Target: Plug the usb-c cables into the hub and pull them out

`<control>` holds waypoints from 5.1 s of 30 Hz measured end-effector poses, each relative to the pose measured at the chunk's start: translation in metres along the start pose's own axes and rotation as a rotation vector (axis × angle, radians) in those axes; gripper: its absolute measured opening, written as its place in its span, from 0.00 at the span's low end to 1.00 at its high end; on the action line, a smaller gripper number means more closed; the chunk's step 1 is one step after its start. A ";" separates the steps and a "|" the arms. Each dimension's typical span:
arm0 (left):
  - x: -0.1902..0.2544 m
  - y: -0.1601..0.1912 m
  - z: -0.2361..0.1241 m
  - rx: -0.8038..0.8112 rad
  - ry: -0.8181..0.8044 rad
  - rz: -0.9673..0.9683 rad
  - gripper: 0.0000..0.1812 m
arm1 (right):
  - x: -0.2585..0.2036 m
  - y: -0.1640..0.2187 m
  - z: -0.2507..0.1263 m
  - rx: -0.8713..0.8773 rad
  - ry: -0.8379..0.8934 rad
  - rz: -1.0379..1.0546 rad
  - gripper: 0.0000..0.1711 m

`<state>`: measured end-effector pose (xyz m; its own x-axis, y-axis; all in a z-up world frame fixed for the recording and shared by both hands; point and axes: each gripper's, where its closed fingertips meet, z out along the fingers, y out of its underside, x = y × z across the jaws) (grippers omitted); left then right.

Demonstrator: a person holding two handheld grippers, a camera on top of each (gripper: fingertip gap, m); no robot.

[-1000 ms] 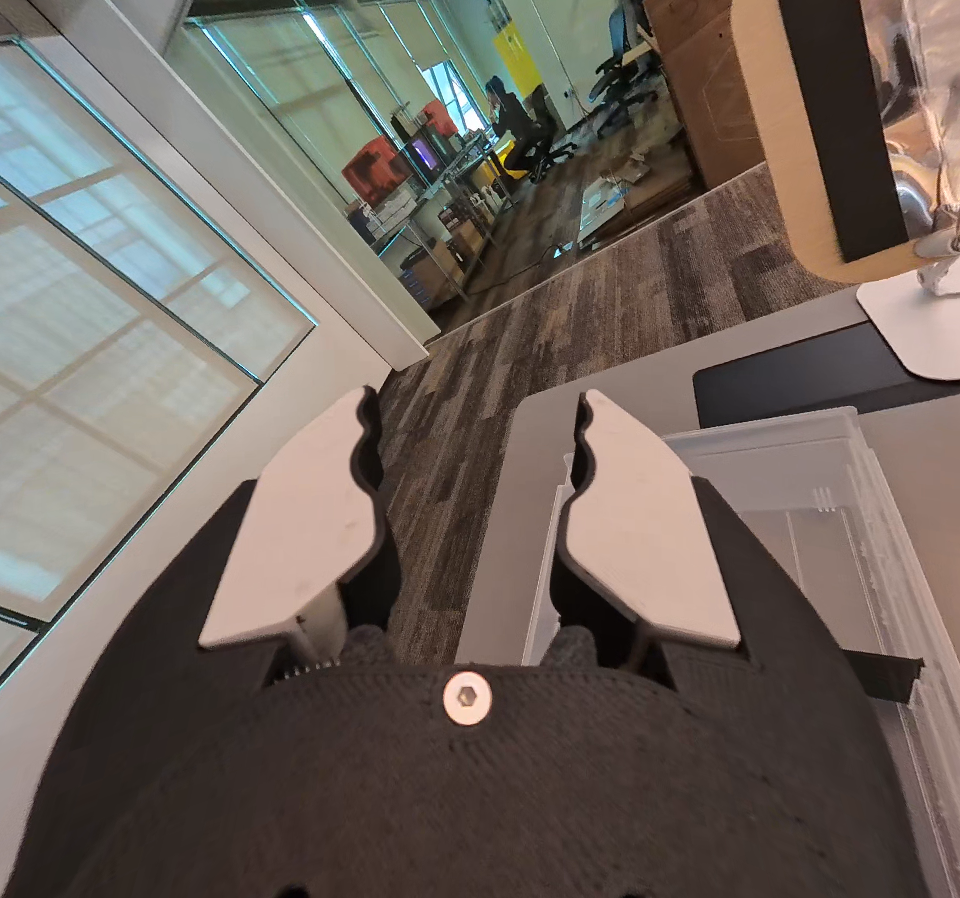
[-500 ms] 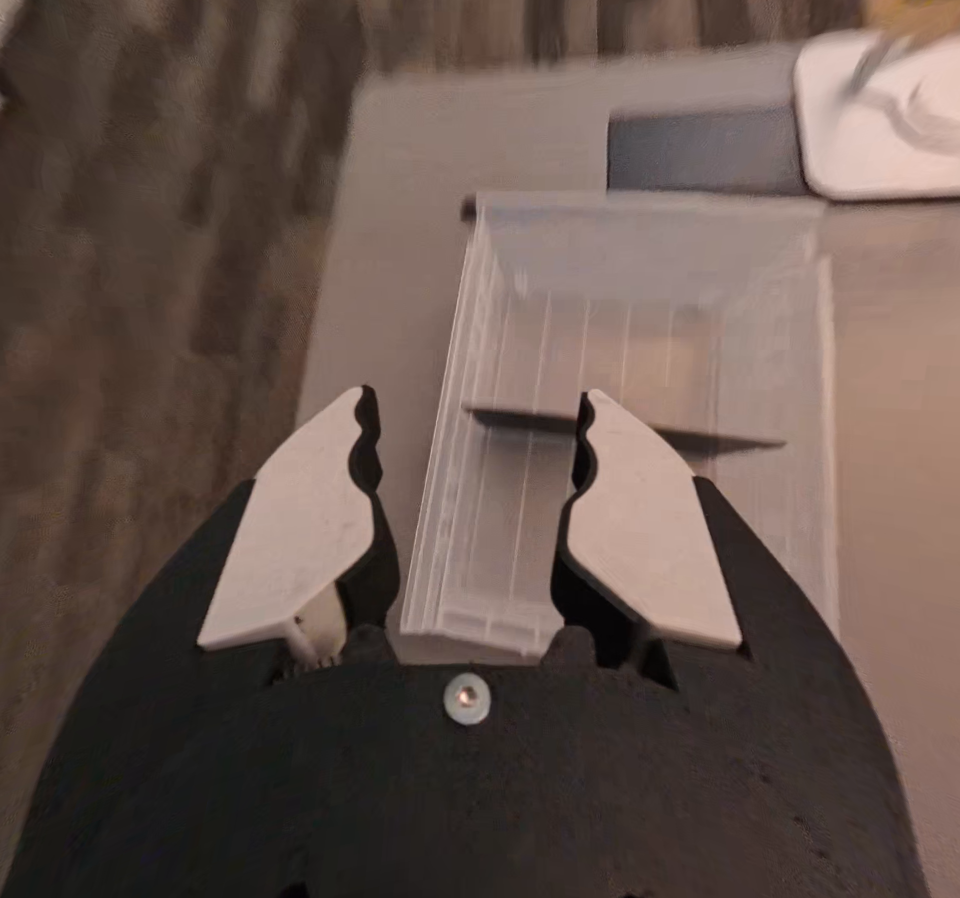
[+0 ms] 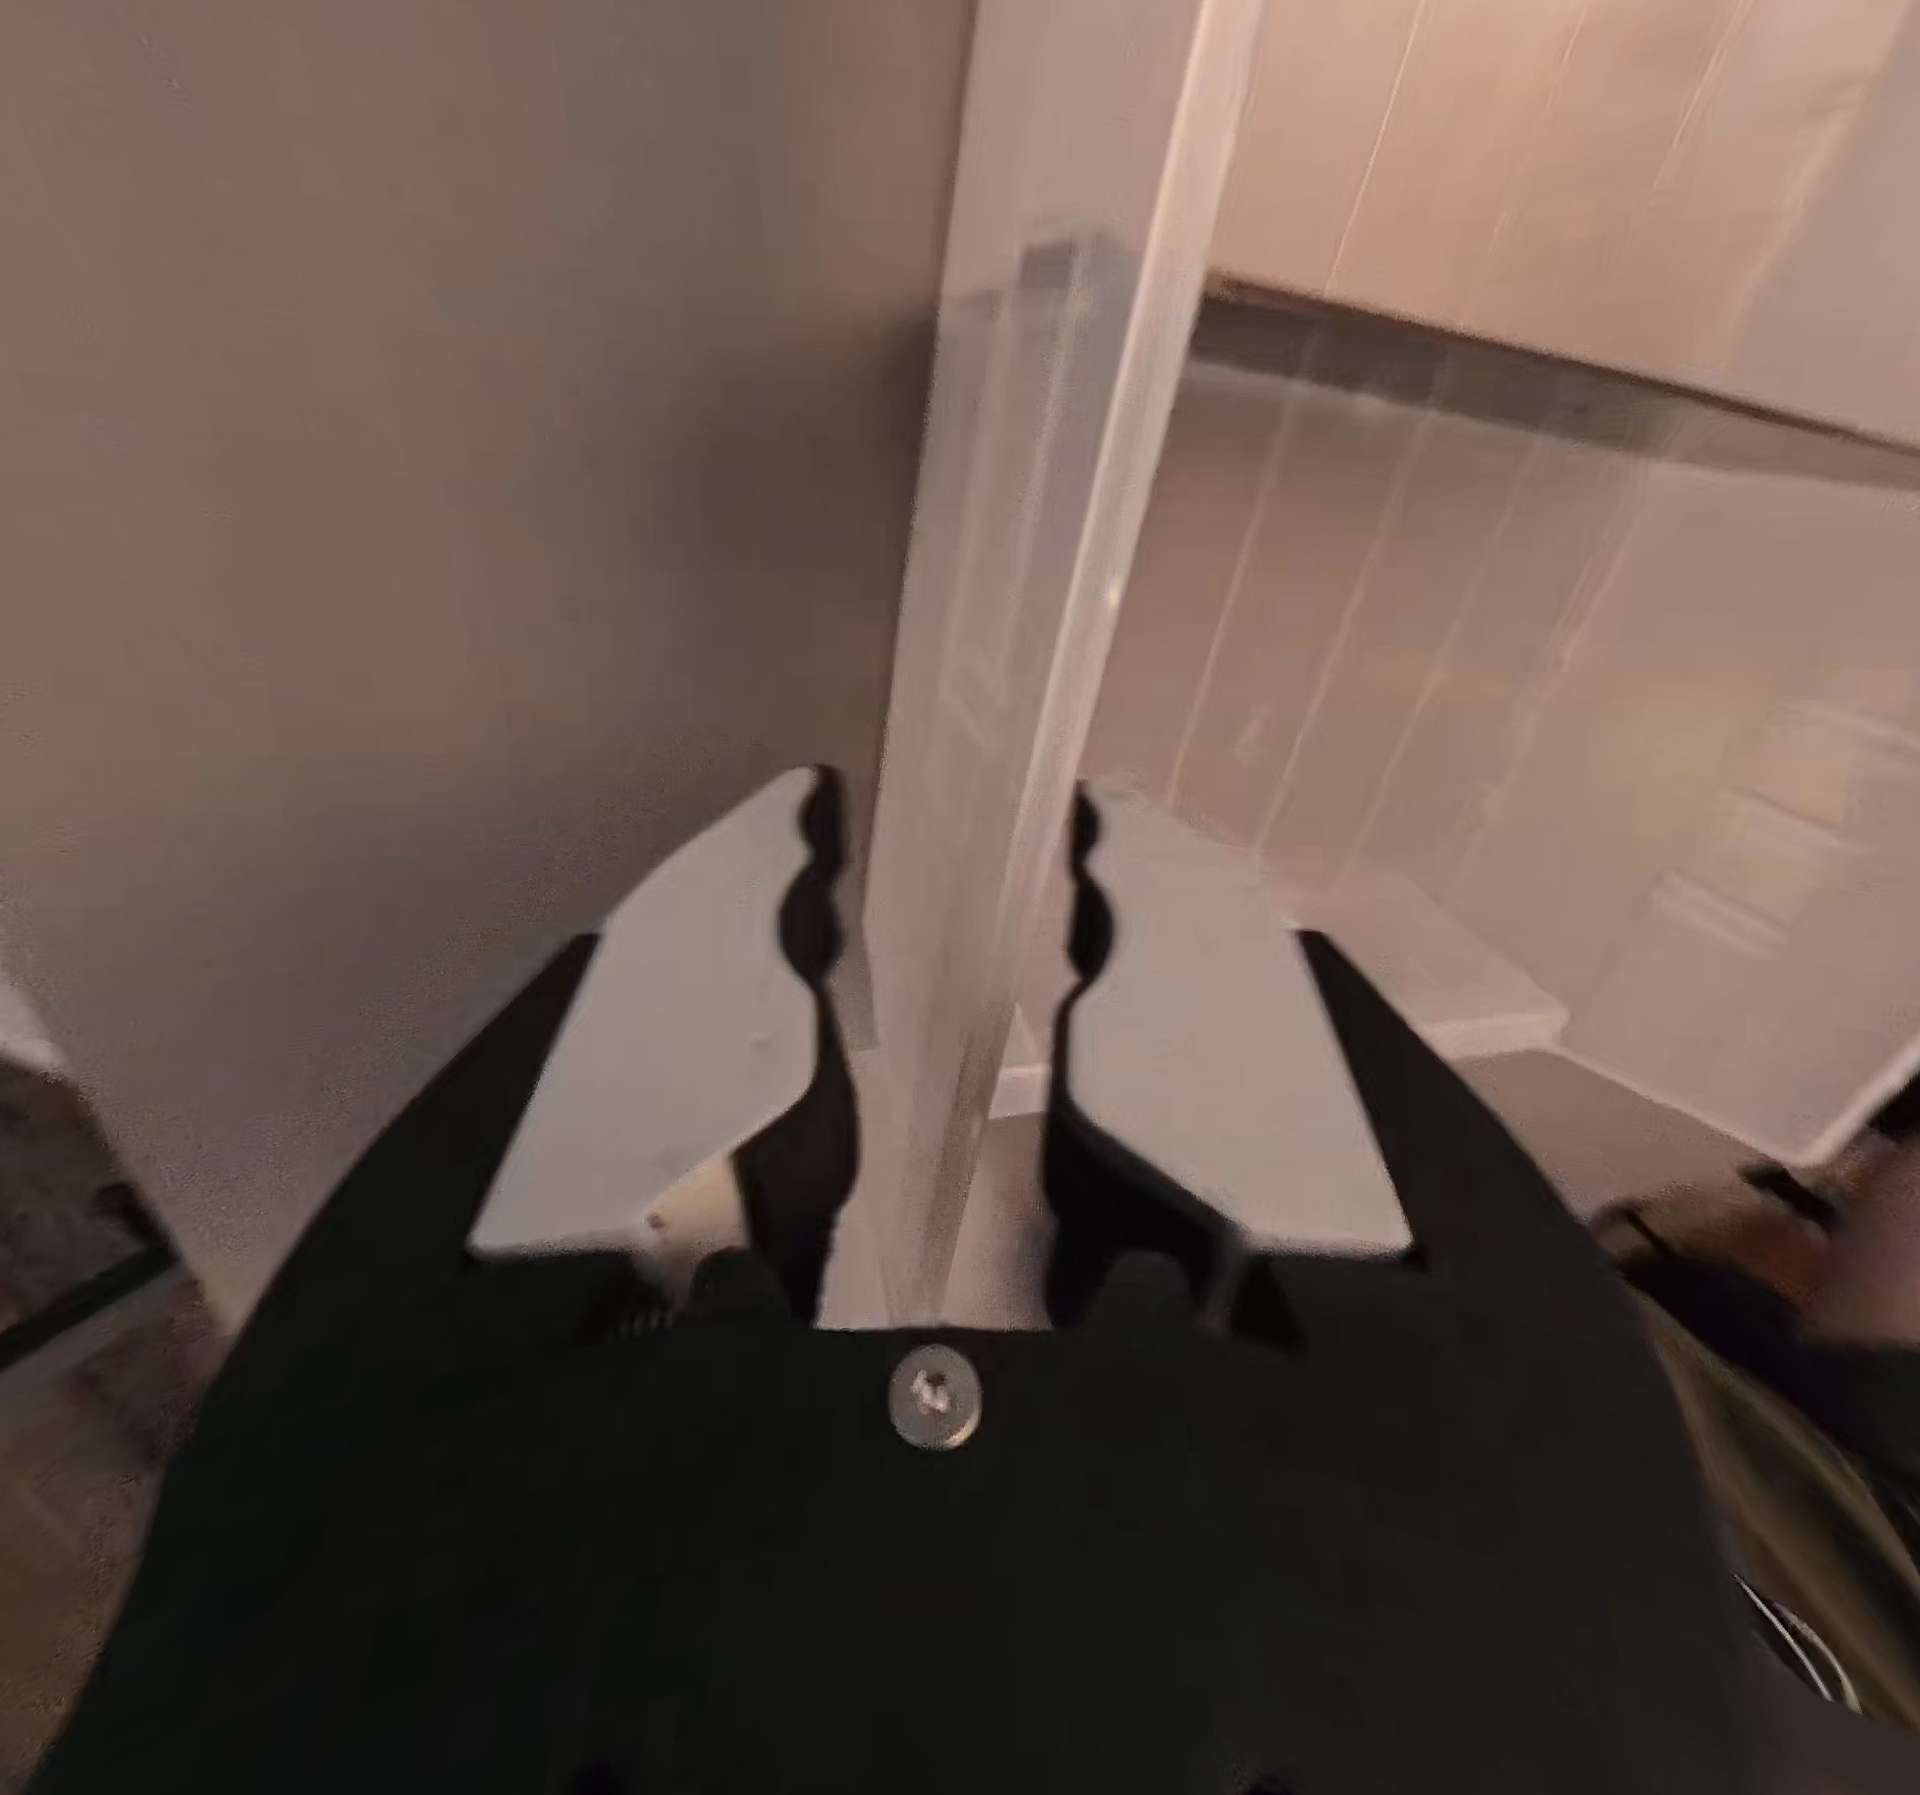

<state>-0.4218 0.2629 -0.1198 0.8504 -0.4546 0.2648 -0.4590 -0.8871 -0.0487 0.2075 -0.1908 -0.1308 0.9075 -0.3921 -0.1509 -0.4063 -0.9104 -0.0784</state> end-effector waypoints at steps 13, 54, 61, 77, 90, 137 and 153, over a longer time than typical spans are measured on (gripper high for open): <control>0.074 0.017 0.030 -0.264 -0.073 0.371 0.07 | -0.097 -0.023 0.014 -0.187 -0.025 -0.170 0.07; 0.201 0.056 -0.097 0.339 -0.034 0.775 0.17 | -0.421 -0.135 0.044 0.052 -0.086 -0.437 0.41; 0.219 0.059 -0.099 0.365 -0.052 0.855 0.16 | -0.442 -0.114 0.073 -0.182 -0.301 -0.158 0.24; 0.262 0.062 -0.276 1.369 0.450 0.645 0.19 | -0.427 -0.123 -0.040 -0.311 -0.237 -0.375 0.02; 0.308 0.029 -0.204 0.876 0.840 0.613 0.47 | -0.163 -0.083 -0.237 0.186 -0.477 -0.060 0.02; 0.060 -0.071 -0.030 0.351 0.125 0.173 0.04 | -0.005 -0.018 0.012 -0.106 -0.039 0.176 0.02; 0.040 -0.067 -0.037 0.384 0.188 0.151 0.04 | 0.045 -0.010 0.004 -0.067 0.002 0.302 0.03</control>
<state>-0.3667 0.3069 -0.0702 0.7036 -0.5900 0.3959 -0.4153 -0.7936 -0.4447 0.2519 -0.1987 -0.1406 0.7472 -0.6462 -0.1554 -0.6496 -0.7595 0.0344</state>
